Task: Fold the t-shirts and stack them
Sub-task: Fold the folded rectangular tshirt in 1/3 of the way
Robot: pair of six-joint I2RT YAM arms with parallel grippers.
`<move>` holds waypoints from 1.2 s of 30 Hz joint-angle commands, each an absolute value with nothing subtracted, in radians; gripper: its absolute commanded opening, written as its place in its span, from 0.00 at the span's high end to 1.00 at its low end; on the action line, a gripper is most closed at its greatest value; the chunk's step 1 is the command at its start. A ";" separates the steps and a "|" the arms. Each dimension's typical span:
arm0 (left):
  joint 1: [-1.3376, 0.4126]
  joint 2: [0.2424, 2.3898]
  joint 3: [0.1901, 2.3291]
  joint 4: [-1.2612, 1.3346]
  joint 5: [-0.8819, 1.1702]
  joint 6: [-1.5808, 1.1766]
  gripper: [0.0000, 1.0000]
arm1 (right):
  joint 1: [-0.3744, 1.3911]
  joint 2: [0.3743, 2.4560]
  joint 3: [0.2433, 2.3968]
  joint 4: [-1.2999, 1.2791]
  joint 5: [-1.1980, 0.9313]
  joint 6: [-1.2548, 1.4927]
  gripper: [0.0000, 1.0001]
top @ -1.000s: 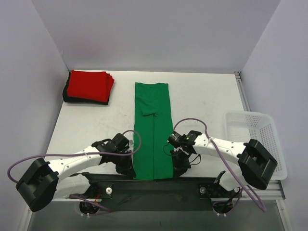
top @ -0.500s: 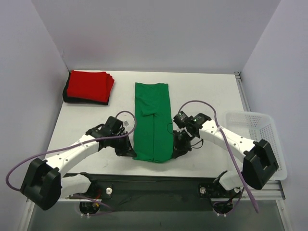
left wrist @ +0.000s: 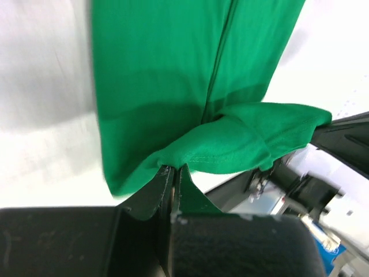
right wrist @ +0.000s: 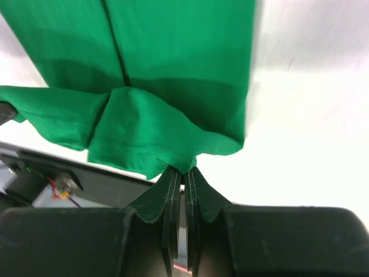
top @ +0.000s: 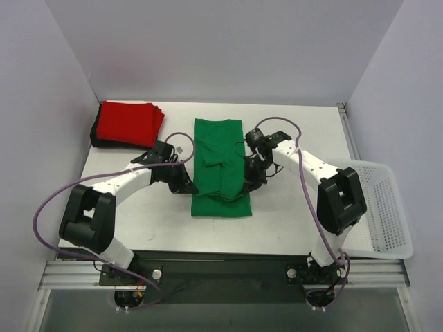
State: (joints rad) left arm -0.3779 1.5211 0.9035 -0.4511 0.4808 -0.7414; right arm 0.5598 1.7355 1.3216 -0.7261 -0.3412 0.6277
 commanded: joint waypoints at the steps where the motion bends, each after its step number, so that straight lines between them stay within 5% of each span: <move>1: -0.338 1.609 1.009 -0.341 0.524 -0.703 1.00 | 0.505 1.796 1.444 -0.767 -0.336 0.568 1.00; 17: -0.238 2.017 1.454 -0.334 0.586 -0.718 1.00 | 0.344 2.264 1.968 -0.811 -0.477 0.500 1.00; 30: -0.187 2.046 1.437 -0.292 0.551 -0.764 1.00 | 0.311 2.372 2.106 -0.813 -0.491 0.505 1.00; 32: -0.183 2.033 1.419 -0.259 0.532 -0.785 0.76 | 0.310 2.381 2.140 -0.815 -0.511 0.508 0.87; 33: -0.180 2.017 1.414 -0.250 0.519 -0.790 0.63 | 0.308 2.381 2.152 -0.815 -0.517 0.508 0.67; 34: -0.179 2.010 1.407 -0.241 0.511 -0.792 0.49 | 0.310 2.379 2.163 -0.815 -0.520 0.508 0.59; 36: -0.183 1.978 1.396 -0.218 0.493 -0.788 0.39 | 0.305 2.361 2.174 -0.811 -0.517 0.503 0.45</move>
State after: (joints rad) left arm -0.1860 2.0422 1.4063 -0.3027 0.5278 -0.7761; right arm 0.3161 2.3810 2.1258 -0.7750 -0.4896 0.5190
